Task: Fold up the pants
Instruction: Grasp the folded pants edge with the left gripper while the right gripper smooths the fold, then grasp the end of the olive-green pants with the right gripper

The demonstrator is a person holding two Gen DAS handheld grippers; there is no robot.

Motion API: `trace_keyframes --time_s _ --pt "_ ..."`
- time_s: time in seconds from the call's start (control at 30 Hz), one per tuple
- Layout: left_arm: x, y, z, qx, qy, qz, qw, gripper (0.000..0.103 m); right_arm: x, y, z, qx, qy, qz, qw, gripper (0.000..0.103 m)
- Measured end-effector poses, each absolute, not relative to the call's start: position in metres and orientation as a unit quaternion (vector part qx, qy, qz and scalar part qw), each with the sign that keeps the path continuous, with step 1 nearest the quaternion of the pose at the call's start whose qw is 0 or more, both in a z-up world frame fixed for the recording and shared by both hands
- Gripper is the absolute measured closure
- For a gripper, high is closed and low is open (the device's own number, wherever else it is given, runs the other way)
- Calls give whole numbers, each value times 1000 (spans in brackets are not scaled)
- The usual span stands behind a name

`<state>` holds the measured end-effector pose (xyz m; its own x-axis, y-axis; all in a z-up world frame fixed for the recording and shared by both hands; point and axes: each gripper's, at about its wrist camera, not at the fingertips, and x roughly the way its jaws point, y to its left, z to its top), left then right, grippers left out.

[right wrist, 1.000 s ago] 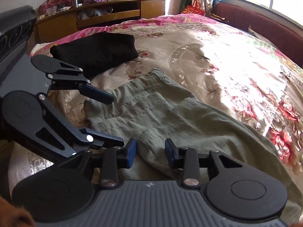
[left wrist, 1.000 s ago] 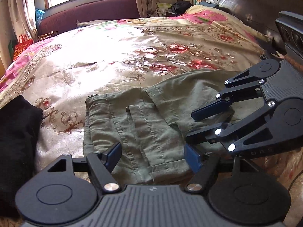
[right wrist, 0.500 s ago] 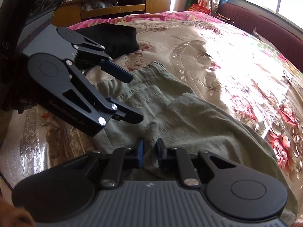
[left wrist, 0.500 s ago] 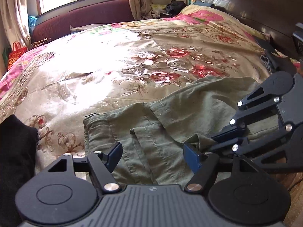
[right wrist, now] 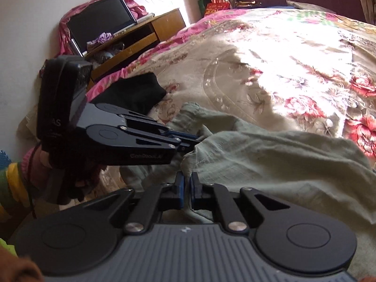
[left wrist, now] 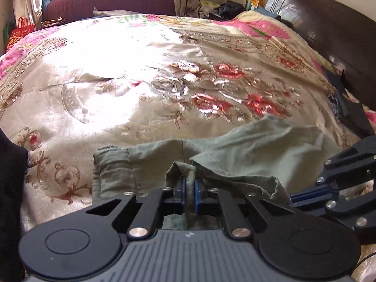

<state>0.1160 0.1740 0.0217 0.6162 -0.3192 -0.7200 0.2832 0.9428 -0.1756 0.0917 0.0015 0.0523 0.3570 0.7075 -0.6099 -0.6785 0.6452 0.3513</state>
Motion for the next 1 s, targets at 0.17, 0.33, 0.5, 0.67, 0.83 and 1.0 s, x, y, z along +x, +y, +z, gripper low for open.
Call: trace_keyframes --time_s 0.17,0.33,0.5,0.67,0.83,1.0 --pt "121 190 31 -35 381 -147 912 81 87 17 65 34 337 432 836 97" --pt "115 213 9 -65 418 -133 896 81 86 41 36 26 341 430 836 97" --pt "101 233 6 -101 418 -130 893 79 65 64 23 -31 328 453 828 97" --pt "92 231 19 -46 398 -99 911 64 58 86 14 -78 315 458 827 96" --pt "82 225 34 -17 368 -84 926 55 59 75 8 -84 342 443 824 73" --pt "69 195 50 19 337 -106 935 51 58 1 35 -10 352 393 850 71"
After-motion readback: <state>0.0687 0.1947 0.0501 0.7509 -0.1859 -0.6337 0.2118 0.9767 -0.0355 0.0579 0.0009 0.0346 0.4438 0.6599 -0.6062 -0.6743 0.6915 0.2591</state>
